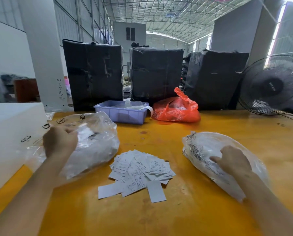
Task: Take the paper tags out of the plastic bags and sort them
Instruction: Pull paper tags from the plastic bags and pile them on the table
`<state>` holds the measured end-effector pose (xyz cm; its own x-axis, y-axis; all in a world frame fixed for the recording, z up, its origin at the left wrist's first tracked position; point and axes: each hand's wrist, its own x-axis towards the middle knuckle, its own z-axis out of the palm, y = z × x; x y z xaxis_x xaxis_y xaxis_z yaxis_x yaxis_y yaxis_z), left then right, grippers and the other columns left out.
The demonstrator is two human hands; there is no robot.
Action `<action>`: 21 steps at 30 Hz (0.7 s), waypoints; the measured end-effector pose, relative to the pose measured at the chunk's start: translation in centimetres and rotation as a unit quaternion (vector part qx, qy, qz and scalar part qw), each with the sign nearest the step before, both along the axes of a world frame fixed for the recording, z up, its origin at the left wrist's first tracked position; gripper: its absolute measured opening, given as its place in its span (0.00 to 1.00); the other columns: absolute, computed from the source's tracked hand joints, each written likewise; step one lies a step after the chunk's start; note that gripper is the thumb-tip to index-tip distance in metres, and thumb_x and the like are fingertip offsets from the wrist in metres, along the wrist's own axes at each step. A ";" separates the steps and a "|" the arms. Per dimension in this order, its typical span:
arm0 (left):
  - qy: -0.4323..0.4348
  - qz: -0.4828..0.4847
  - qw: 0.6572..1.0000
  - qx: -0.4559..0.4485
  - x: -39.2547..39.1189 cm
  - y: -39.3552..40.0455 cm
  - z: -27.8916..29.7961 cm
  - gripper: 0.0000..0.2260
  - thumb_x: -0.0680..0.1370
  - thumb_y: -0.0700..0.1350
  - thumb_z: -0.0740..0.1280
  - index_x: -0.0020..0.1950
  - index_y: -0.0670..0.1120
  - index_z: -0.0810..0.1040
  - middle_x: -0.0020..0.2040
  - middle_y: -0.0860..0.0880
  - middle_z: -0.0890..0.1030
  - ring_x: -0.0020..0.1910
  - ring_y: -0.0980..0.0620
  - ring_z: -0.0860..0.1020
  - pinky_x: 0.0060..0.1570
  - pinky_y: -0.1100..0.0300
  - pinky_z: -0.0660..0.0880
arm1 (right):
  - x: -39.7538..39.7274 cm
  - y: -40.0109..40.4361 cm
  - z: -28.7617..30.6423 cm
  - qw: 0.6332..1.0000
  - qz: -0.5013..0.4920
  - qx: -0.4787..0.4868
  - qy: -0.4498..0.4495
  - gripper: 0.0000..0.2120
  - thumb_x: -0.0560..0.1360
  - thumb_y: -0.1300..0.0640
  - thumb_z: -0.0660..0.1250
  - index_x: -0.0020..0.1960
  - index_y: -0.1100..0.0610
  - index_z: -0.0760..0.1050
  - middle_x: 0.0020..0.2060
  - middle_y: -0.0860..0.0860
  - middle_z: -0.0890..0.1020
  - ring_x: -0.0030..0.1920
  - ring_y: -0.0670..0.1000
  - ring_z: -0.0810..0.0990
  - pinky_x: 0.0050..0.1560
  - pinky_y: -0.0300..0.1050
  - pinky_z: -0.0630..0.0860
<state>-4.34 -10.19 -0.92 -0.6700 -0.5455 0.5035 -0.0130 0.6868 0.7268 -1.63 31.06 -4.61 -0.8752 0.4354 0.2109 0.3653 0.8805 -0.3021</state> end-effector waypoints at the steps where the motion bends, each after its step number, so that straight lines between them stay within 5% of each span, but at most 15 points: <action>1: -0.024 0.019 0.999 -0.016 -0.4 -1.0 -0.4 0.07 0.75 0.34 0.65 0.47 0.32 0.81 0.45 0.33 0.82 0.45 0.36 0.78 0.39 0.54 0.70 | -0.1 -0.1 -0.2 1.000 -0.004 -0.004 -0.011 0.16 0.72 0.48 0.71 0.48 0.61 0.75 0.49 0.57 0.80 0.51 0.58 0.77 0.46 0.47 0.74; 5: -0.090 0.046 0.993 -0.068 -2.1 -3.9 -2.5 0.02 0.72 0.30 0.66 0.40 0.32 0.78 0.30 0.40 0.73 0.27 0.49 0.68 0.26 0.62 0.62 | -0.3 -0.6 -0.6 0.997 -0.013 -0.044 0.064 0.07 0.71 0.57 0.73 0.47 0.59 0.81 0.46 0.56 0.83 0.49 0.57 0.80 0.46 0.47 0.76; 7: -0.114 0.028 0.990 -0.077 -3.3 -4.6 -3.6 0.04 0.71 0.30 0.67 0.37 0.33 0.74 0.30 0.40 0.73 0.27 0.46 0.70 0.24 0.60 0.64 | -0.2 -0.7 -0.5 0.993 -0.019 -0.054 0.102 0.02 0.72 0.60 0.71 0.42 0.58 0.82 0.43 0.56 0.84 0.46 0.57 0.80 0.42 0.45 0.74; 9: -0.156 0.016 0.985 -0.068 -5.2 -5.5 -4.5 0.01 0.72 0.30 0.65 0.41 0.31 0.74 0.38 0.32 0.76 0.33 0.36 0.75 0.29 0.47 0.75 | -0.2 -0.4 -0.5 0.990 -0.023 -0.057 0.126 0.07 0.74 0.60 0.67 0.39 0.60 0.81 0.41 0.57 0.83 0.44 0.58 0.79 0.39 0.43 0.69; 11: -0.177 -0.020 0.983 -0.048 -7.1 -6.0 -4.8 0.05 0.75 0.30 0.62 0.49 0.29 0.73 0.46 0.26 0.74 0.42 0.26 0.75 0.43 0.33 0.75 | -0.3 -0.3 -0.5 0.987 -0.021 -0.071 0.146 0.11 0.75 0.63 0.65 0.35 0.63 0.78 0.37 0.58 0.81 0.40 0.58 0.78 0.36 0.43 0.68; 16: -0.067 0.001 0.988 -0.139 -8.4 -5.5 -4.5 0.11 0.74 0.45 0.67 0.54 0.44 0.71 0.50 0.36 0.76 0.45 0.34 0.76 0.43 0.39 0.77 | -0.6 -0.6 0.1 0.949 0.031 -0.153 0.273 0.03 0.70 0.65 0.70 0.42 0.63 0.83 0.43 0.58 0.85 0.47 0.58 0.82 0.47 0.46 0.77; 21: 0.030 0.032 0.970 -0.238 -3.7 0.3 -1.3 0.16 0.70 0.37 0.70 0.56 0.37 0.75 0.54 0.31 0.72 0.48 0.28 0.72 0.43 0.37 0.75 | -0.5 -0.8 0.6 0.927 0.039 -0.246 0.279 0.13 0.64 0.53 0.79 0.35 0.58 0.77 0.34 0.51 0.81 0.38 0.52 0.80 0.42 0.46 0.76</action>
<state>-8.03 -9.87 -2.17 -0.6038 -0.2820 0.7456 -0.0345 0.9437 0.3290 -2.16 30.26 -4.04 -0.7227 0.5396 0.4318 -0.0270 0.6023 -0.7978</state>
